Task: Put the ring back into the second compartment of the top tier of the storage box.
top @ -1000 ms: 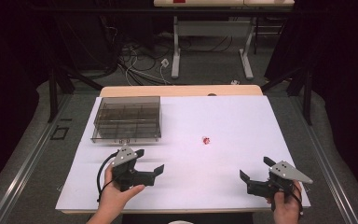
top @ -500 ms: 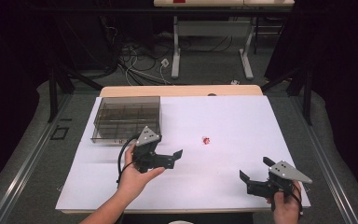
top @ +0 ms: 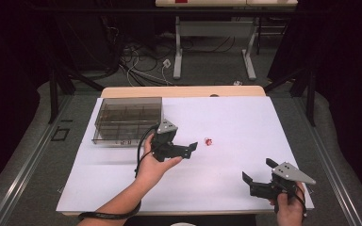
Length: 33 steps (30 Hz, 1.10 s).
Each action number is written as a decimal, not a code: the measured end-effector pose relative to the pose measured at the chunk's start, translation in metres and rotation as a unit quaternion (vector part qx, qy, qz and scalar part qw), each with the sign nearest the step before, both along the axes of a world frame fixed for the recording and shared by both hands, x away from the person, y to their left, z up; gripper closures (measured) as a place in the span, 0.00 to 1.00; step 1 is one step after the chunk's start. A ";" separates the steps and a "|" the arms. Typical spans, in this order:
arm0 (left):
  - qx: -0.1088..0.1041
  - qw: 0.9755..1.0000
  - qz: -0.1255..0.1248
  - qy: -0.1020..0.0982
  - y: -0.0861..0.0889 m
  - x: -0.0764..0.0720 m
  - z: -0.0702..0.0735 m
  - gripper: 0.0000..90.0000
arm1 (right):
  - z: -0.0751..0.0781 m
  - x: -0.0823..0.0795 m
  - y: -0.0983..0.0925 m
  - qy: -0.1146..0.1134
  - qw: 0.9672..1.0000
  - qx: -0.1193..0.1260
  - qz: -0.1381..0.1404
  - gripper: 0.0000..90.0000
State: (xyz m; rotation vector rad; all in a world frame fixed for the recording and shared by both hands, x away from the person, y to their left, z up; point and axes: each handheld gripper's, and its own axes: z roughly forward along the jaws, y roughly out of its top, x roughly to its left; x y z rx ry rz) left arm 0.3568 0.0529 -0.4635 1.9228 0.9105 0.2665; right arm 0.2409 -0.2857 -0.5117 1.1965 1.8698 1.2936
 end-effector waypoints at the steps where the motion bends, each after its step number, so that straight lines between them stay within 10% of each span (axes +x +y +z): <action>1: 0.000 1.000 0.006 -0.002 -0.003 0.002 -0.001 0.08 | 0.000 0.000 0.000 0.001 1.000 0.000 0.001 0.01; 33: 0.020 0.999 0.044 0.004 -0.057 0.045 -0.024 0.18 | -0.001 0.002 -0.001 0.006 1.000 0.005 0.003 0.01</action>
